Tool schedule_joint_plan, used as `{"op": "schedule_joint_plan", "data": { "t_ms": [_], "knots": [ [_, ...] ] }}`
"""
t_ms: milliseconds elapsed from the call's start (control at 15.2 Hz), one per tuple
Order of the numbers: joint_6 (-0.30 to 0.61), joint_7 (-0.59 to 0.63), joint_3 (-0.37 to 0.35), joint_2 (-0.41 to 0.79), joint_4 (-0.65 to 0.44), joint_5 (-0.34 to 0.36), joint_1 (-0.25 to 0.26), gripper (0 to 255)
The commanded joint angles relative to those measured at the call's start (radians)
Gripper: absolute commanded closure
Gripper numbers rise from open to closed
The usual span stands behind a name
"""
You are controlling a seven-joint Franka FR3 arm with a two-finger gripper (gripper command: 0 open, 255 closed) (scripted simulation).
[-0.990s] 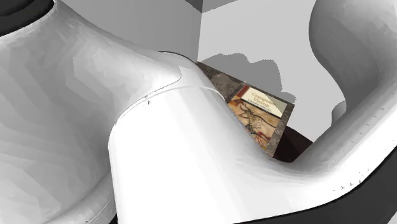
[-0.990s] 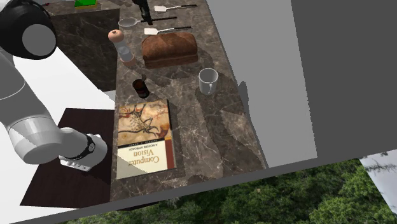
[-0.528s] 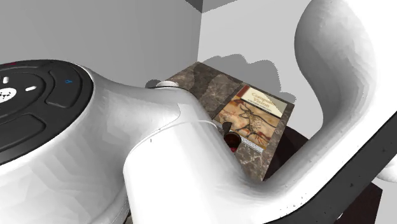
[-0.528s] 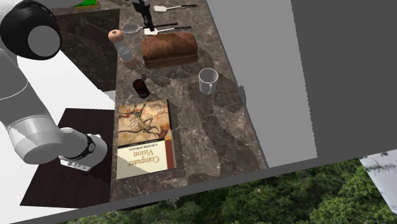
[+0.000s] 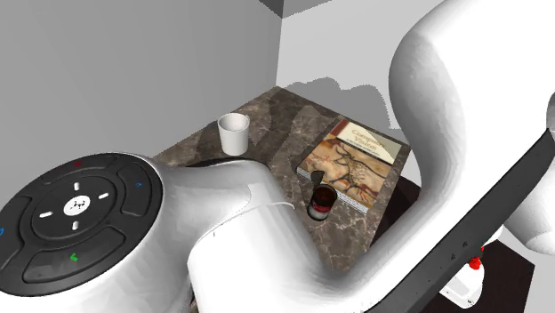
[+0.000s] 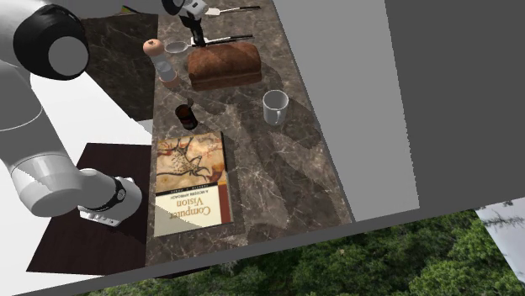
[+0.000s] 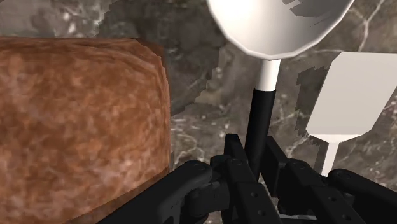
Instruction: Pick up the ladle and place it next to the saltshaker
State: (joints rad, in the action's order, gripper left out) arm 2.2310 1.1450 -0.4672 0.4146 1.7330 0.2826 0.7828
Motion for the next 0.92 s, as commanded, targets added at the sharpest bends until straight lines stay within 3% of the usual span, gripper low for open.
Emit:
{"op": "schedule_joint_plan", "data": {
  "t_ms": [0, 726, 792, 858],
  "knots": [
    [0.022, 0.007, 0.005, 0.016, 0.007, 0.011, 0.004, 255],
    [0.058, 0.018, 0.013, 0.038, 0.023, 0.027, 0.008, 255],
    [0.056, 0.018, 0.012, 0.037, 0.023, 0.026, 0.008, 0],
    [0.054, 0.02, 0.012, 0.039, 0.02, 0.027, 0.01, 0]
  ]
}}
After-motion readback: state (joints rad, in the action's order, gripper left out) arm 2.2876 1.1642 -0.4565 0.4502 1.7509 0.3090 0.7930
